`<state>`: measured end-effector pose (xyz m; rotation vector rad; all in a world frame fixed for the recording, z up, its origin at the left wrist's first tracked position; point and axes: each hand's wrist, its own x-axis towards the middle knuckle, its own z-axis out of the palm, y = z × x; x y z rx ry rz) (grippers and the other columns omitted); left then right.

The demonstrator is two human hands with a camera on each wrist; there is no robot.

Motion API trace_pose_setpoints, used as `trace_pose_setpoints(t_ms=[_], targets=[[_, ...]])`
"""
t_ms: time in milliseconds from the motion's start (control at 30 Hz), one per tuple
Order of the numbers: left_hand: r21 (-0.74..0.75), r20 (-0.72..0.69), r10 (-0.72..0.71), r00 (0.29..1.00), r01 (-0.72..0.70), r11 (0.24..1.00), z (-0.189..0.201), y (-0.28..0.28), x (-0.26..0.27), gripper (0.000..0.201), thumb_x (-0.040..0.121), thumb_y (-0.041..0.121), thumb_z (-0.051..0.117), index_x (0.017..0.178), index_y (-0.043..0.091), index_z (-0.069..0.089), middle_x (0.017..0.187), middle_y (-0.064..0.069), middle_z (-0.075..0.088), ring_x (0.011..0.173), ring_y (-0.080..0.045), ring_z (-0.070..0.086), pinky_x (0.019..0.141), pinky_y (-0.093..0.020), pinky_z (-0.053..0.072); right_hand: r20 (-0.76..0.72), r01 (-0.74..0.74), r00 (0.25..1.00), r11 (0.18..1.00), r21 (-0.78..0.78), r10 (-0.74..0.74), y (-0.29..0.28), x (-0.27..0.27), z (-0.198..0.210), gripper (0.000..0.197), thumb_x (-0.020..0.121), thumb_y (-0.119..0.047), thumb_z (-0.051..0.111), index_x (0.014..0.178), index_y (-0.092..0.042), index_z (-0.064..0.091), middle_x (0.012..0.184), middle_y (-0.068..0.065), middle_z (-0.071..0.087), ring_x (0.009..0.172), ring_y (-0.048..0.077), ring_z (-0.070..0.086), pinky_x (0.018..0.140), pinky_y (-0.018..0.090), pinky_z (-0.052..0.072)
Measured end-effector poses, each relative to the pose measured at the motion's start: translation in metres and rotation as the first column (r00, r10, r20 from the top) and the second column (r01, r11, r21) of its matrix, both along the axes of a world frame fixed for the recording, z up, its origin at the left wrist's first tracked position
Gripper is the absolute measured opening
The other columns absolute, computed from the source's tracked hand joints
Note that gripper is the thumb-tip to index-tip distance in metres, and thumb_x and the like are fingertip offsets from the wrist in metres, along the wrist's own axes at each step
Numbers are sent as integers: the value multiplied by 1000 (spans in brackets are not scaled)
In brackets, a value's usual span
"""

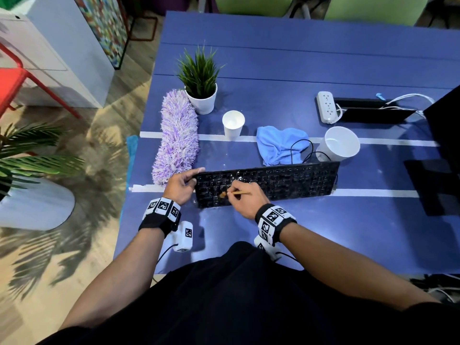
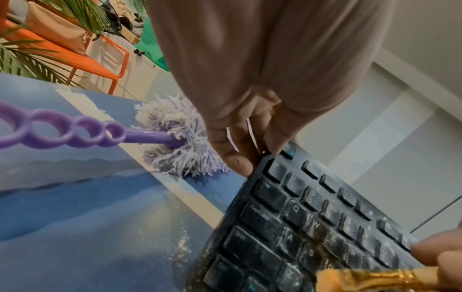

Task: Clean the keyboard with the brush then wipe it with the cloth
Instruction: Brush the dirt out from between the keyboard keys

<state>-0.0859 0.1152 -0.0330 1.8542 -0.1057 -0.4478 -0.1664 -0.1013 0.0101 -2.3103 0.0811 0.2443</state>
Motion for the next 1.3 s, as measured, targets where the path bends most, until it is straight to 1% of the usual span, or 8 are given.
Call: trace_pose_setpoints(t_ms=[267, 467, 567, 833, 933, 1067, 1167, 1300], targets=[[12, -3, 14, 1000, -14, 1000, -1, 7, 2, 43, 95, -14, 43, 127, 7, 61, 122, -7, 65, 114, -16, 59, 107, -27, 42, 19, -150, 989, 988, 24, 149, 8, 10, 6, 6, 87, -22, 62, 82, -20, 62, 80, -4, 71, 69, 12, 61, 68, 22, 48], [35, 27, 15, 1000, -16, 999, 1, 8, 0, 42, 94, -14, 44, 127, 6, 62, 123, -10, 65, 115, -15, 59, 100, -12, 42, -13, -239, 971, 970, -35, 239, 13, 8, 2, 5, 87, -27, 57, 83, -25, 59, 81, -3, 70, 71, 16, 64, 71, 30, 54], [27, 18, -2, 1000, 2, 1000, 0, 5, 0, 43, 95, -14, 43, 126, 8, 62, 123, -10, 66, 111, -9, 60, 105, -22, 43, -13, -265, 964, 961, -72, 265, 18, 8, 0, 4, 86, -28, 55, 85, -25, 58, 81, 0, 70, 73, 21, 64, 72, 33, 54], [40, 28, -11, 1000, 10, 999, -5, 9, -1, 47, 95, -11, 46, 122, 22, 64, 101, 30, 70, 111, -7, 61, 109, -34, 43, -42, -203, 979, 975, -87, 200, 8, 6, 0, 4, 86, -25, 58, 84, -24, 61, 81, -1, 71, 71, 20, 63, 70, 33, 55], [39, 31, -2, 1000, 1, 999, -5, 8, 0, 44, 95, -11, 46, 124, 17, 64, 112, 11, 69, 111, -5, 60, 110, -36, 42, -82, -187, 980, 978, -93, 179, 1, 1, -2, 5, 85, -23, 58, 82, -22, 61, 82, 0, 71, 72, 22, 64, 70, 36, 55], [29, 17, -4, 1000, 3, 1000, -3, 6, 3, 45, 96, -11, 45, 125, 18, 63, 106, 22, 70, 110, -2, 60, 109, -32, 42, -109, -269, 958, 962, -37, 264, 12, 1, 1, 5, 88, -26, 57, 89, -25, 63, 86, 1, 71, 76, 20, 63, 74, 34, 54], [27, 15, 1, 1000, -2, 1000, -2, 5, 2, 44, 95, -12, 44, 126, 14, 62, 116, 0, 67, 112, -9, 60, 110, -35, 42, -116, -320, 944, 941, -107, 308, 19, 2, 3, 7, 88, -26, 54, 91, -26, 61, 86, 4, 70, 76, 24, 63, 71, 32, 53], [12, 9, -8, 1000, 8, 1000, -3, 7, 2, 44, 95, -13, 44, 127, 11, 62, 120, -5, 66, 115, -16, 59, 112, -38, 40, -87, -124, 990, 975, -184, 109, 3, 2, -1, 3, 81, -26, 54, 80, -23, 56, 80, 5, 72, 76, 27, 67, 66, 32, 55]])
